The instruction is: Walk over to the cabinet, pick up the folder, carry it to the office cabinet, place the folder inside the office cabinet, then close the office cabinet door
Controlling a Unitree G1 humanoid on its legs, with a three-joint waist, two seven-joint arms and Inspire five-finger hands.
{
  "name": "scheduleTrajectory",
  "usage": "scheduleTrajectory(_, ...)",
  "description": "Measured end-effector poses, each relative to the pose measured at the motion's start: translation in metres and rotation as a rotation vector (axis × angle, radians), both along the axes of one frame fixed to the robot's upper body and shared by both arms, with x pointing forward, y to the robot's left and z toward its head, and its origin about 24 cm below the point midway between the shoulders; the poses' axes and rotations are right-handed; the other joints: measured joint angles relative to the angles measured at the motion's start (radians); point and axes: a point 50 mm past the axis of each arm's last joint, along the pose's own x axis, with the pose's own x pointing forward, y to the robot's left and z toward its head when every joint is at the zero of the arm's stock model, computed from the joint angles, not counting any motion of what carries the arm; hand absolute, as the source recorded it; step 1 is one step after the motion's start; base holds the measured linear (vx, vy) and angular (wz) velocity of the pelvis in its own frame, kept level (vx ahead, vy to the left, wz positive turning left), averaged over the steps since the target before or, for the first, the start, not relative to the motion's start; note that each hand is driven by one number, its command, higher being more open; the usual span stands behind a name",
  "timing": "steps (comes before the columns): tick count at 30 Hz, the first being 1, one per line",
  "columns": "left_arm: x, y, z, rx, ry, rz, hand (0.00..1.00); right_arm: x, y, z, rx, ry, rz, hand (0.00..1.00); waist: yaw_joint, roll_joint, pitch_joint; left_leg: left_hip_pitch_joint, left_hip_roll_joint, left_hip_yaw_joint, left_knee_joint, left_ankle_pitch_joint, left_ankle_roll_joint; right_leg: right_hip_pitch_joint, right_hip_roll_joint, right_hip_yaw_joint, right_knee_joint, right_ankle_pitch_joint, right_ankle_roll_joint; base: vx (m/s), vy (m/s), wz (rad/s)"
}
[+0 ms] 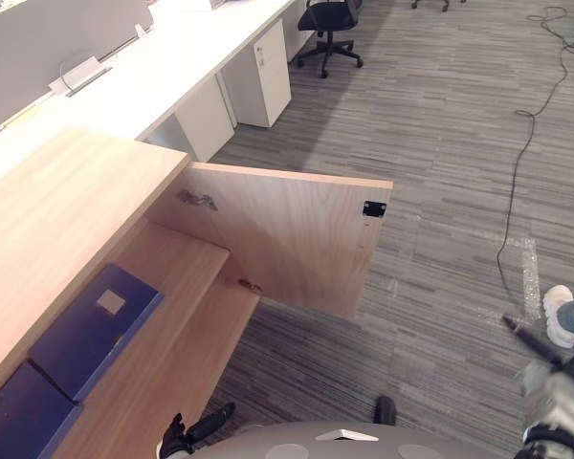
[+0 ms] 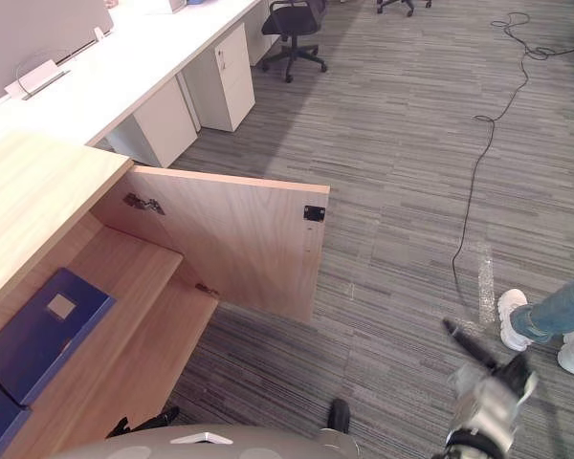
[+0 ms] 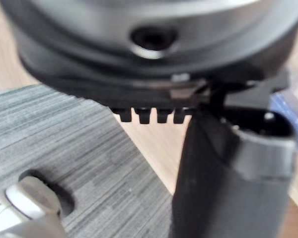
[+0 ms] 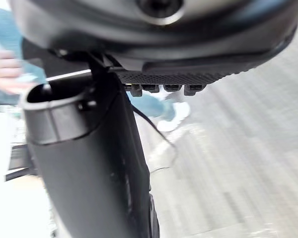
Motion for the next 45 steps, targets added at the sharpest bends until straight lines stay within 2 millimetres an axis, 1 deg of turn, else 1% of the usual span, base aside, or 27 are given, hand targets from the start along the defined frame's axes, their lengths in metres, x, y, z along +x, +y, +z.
scheduleTrajectory(1,0.001,0.001,0.001,0.006,-0.005,-0.008,1.00,0.011,0.000,0.013,-0.049,-0.025,0.024,1.00,0.001,-0.001,0.000,-0.003,-0.001,-0.003,0.005,0.000,0.000,-0.001,0.000,0.001,0.000,0.000,0.000,0.07,0.003,-0.03)
scheduleTrajectory(2,0.004,0.004,0.002,0.016,-0.012,-0.024,1.00,0.030,0.001,0.035,-0.132,-0.068,0.072,1.00,0.002,-0.003,0.001,-0.008,-0.002,-0.010,0.011,0.000,0.000,-0.001,0.001,0.000,0.000,0.000,0.000,0.04,0.005,0.02)
scheduleTrajectory(3,0.006,0.005,0.003,0.024,-0.017,-0.045,1.00,0.046,0.006,0.052,-0.190,-0.105,0.113,1.00,0.004,-0.006,-0.001,-0.010,-0.002,-0.019,0.015,0.000,0.000,-0.001,0.001,0.000,0.000,0.000,0.000,0.02,0.005,0.04)
scheduleTrajectory(5,0.009,0.006,0.004,0.033,-0.029,-0.065,1.00,0.065,0.015,0.066,-0.236,-0.139,0.155,1.00,0.011,-0.012,-0.004,-0.016,-0.003,-0.028,0.015,0.000,0.000,-0.001,0.000,-0.004,0.000,0.000,0.000,0.00,0.012,0.11)
scheduleTrajectory(7,0.012,0.006,0.004,0.038,-0.041,-0.088,1.00,0.073,0.022,0.068,-0.251,-0.138,0.177,1.00,0.029,-0.017,-0.007,-0.019,-0.007,-0.046,0.014,0.000,0.000,-0.001,-0.003,-0.010,0.000,0.000,0.000,-0.01,0.026,0.18)
scheduleTrajectory(11,0.004,0.005,0.003,0.033,-0.018,-0.084,1.00,0.083,0.041,0.055,-0.213,-0.114,0.231,1.00,0.043,-0.027,-0.004,-0.026,-0.021,-0.072,0.009,0.000,0.001,-0.001,-0.019,-0.025,-0.001,0.004,0.004,-0.03,0.044,0.14)
scheduleTrajectory(14,-0.005,0.004,0.002,0.029,0.001,-0.075,1.00,0.085,0.049,0.043,-0.177,-0.087,0.247,1.00,0.052,-0.032,-0.001,-0.038,-0.035,-0.089,0.007,0.000,0.002,-0.011,-0.033,-0.033,-0.001,0.009,0.011,-0.05,0.037,0.08)
scheduleTrajectory(16,-0.009,0.005,0.002,0.031,0.011,-0.070,1.00,0.088,0.053,0.038,-0.159,-0.072,0.258,1.00,0.055,-0.027,-0.004,-0.045,-0.037,-0.100,-0.006,0.001,0.003,-0.023,-0.036,-0.033,-0.001,0.016,0.012,-0.05,0.027,0.05)
scheduleTrajectory(18,-0.014,0.005,0.002,0.030,0.023,-0.067,1.00,0.092,0.059,0.032,-0.132,-0.057,0.270,1.00,0.055,-0.033,0.000,-0.047,-0.038,-0.102,-0.005,0.002,0.005,-0.026,-0.036,-0.033,-0.001,0.019,0.011,-0.04,0.008,0.01)
scheduleTrajectory(20,-0.019,0.002,0.001,0.023,0.033,-0.063,1.00,0.095,0.064,0.030,-0.123,-0.054,0.288,1.00,0.057,-0.031,0.000,-0.048,-0.038,-0.103,-0.004,0.002,0.005,-0.026,-0.036,-0.033,-0.001,0.020,0.011,-0.03,0.000,0.00)
scheduleTrajectory(22,-0.023,0.000,0.001,0.017,0.044,-0.059,1.00,0.103,0.071,0.033,-0.123,-0.059,0.321,1.00,0.056,-0.030,0.000,-0.049,-0.038,-0.103,-0.003,0.002,0.005,-0.027,-0.036,-0.033,-0.001,0.021,0.011,0.00,0.000,0.00)
scheduleTrajectory(25,-0.023,-0.003,0.000,0.008,0.043,-0.057,1.00,0.122,0.083,0.047,-0.138,-0.098,0.380,1.00,0.058,-0.024,-0.003,-0.055,-0.037,-0.101,-0.002,0.002,0.005,-0.035,-0.035,-0.033,-0.001,0.024,0.008,-0.01,0.002,-0.02)
scheduleTrajectory(27,-0.022,-0.005,0.000,0.003,0.040,-0.056,1.00,0.141,0.097,0.064,-0.164,-0.140,0.442,1.00,0.066,-0.020,-0.005,-0.055,-0.033,-0.099,0.000,0.004,0.008,-0.037,-0.032,-0.033,-0.001,0.027,0.007,0.00,0.000,-0.05)
scheduleTrajectory(29,-0.021,-0.005,0.000,0.003,0.036,-0.057,1.00,0.154,0.107,0.079,-0.186,-0.179,0.480,1.00,0.077,-0.019,-0.005,-0.056,-0.032,-0.099,0.002,0.005,0.009,-0.038,-0.030,-0.032,-0.001,0.028,0.005,0.00,0.000,-0.02)
scheduleTrajectory(30,-0.021,-0.004,0.000,0.004,0.034,-0.056,1.00,0.167,0.120,0.098,-0.218,-0.224,0.530,1.00,0.087,-0.019,-0.006,-0.057,-0.031,-0.100,0.006,0.005,0.010,-0.038,-0.029,-0.032,-0.001,0.028,0.004,0.00,0.000,0.00)
scheduleTrajectory(31,-0.021,-0.004,0.000,0.004,0.034,-0.055,1.00,0.172,0.127,0.106,-0.235,-0.243,0.554,1.00,0.091,-0.019,-0.006,-0.058,-0.031,-0.100,0.008,0.006,0.010,-0.038,-0.028,-0.032,-0.001,0.029,0.004,0.00,0.000,0.00)
scheduleTrajectory(32,-0.021,-0.005,0.000,0.004,0.033,-0.055,1.00,0.179,0.138,0.121,-0.270,-0.288,0.599,1.00,0.103,-0.019,-0.006,-0.059,-0.031,-0.100,0.011,0.006,0.010,-0.039,-0.028,-0.032,-0.001,0.029,0.004,0.00,0.000,0.00)
scheduleTrajectory(34,-0.022,-0.005,0.000,0.002,0.035,-0.050,1.00,0.188,0.158,0.141,-0.307,-0.350,0.670,1.00,0.113,-0.020,-0.006,-0.060,-0.031,-0.101,0.012,0.006,0.010,-0.039,-0.028,-0.033,-0.001,0.029,0.003,0.00,0.000,0.00)
scheduleTrajectory(35,-0.023,-0.005,0.000,0.001,0.037,-0.046,1.00,0.193,0.171,0.149,-0.311,-0.380,0.709,1.00,0.116,-0.021,-0.006,-0.062,-0.031,-0.102,0.012,0.007,0.011,-0.039,-0.029,-0.033,-0.001,0.029,0.003,0.00,0.000,0.00)
scheduleTrajectory(36,-0.025,-0.006,0.000,-0.002,0.041,-0.042,1.00,0.199,0.193,0.156,-0.315,-0.410,0.775,1.00,0.121,-0.024,-0.008,-0.063,-0.032,-0.102,0.012,0.009,0.010,-0.041,-0.029,-0.033,-0.001,0.030,0.002,0.00,0.000,0.00)
scheduleTrajectory(37,-0.027,-0.006,0.000,-0.002,0.044,-0.041,1.00,0.201,0.212,0.156,-0.317,-0.411,0.841,1.00,0.125,-0.029,-0.011,-0.066,-0.032,-0.102,0.013,0.011,0.009,-0.045,-0.029,-0.033,-0.001,0.030,0.002,0.00,0.000,0.00)
scheduleTrajectory(39,-0.028,-0.006,0.000,-0.002,0.047,-0.040,1.00,0.202,0.232,0.152,-0.316,-0.407,0.917,1.00,0.131,-0.037,-0.019,-0.076,-0.031,-0.102,0.013,0.015,0.007,-0.055,-0.029,-0.033,-0.001,0.032,0.000,0.00,0.000,0.00)
scheduleTrajectory(41,-0.030,-0.008,0.000,-0.006,0.050,-0.037,1.00,0.202,0.261,0.149,-0.339,-0.395,1.041,1.00,0.138,-0.045,-0.024,-0.076,-0.031,-0.102,0.014,0.018,0.003,-0.055,-0.028,-0.033,-0.001,0.033,-0.002,0.00,0.000,0.00)
scheduleTrajectory(42,-0.033,-0.008,0.000,-0.008,0.057,-0.032,1.00,0.200,0.276,0.144,-0.361,-0.377,1.115,1.00,0.136,-0.050,-0.029,-0.076,-0.030,-0.102,0.015,0.020,0.001,-0.054,-0.028,-0.033,-0.001,0.032,-0.002,-0.01,-0.005,-0.04)
scheduleTrajectory(43,-0.034,-0.008,0.000,-0.009,0.059,-0.027,1.00,0.199,0.283,0.142,-0.374,-0.370,1.153,1.00,0.135,-0.052,-0.030,-0.075,-0.030,-0.101,0.016,0.020,0.001,-0.054,-0.027,-0.033,-0.001,0.032,-0.003,-0.01,-0.008,-0.07)
scheduleTrajectory(44,-0.037,-0.008,0.000,-0.012,0.063,-0.019,1.00,0.196,0.294,0.138,-0.396,-0.353,1.228,1.00,0.130,-0.056,-0.033,-0.075,-0.023,-0.100,0.020,0.021,-0.001,-0.054,-0.026,-0.031,-0.001,0.029,-0.008,-0.03,-0.015,-0.09)
scheduleTrajectory(45,-0.039,-0.007,0.000,-0.015,0.062,0.000,1.00,0.193,0.305,0.133,-0.417,-0.333,1.299,1.00,0.124,-0.060,-0.036,-0.075,-0.023,-0.100,0.030,0.023,-0.004,-0.052,-0.026,-0.033,-0.001,0.019,-0.023,-0.02,-0.014,-0.11)
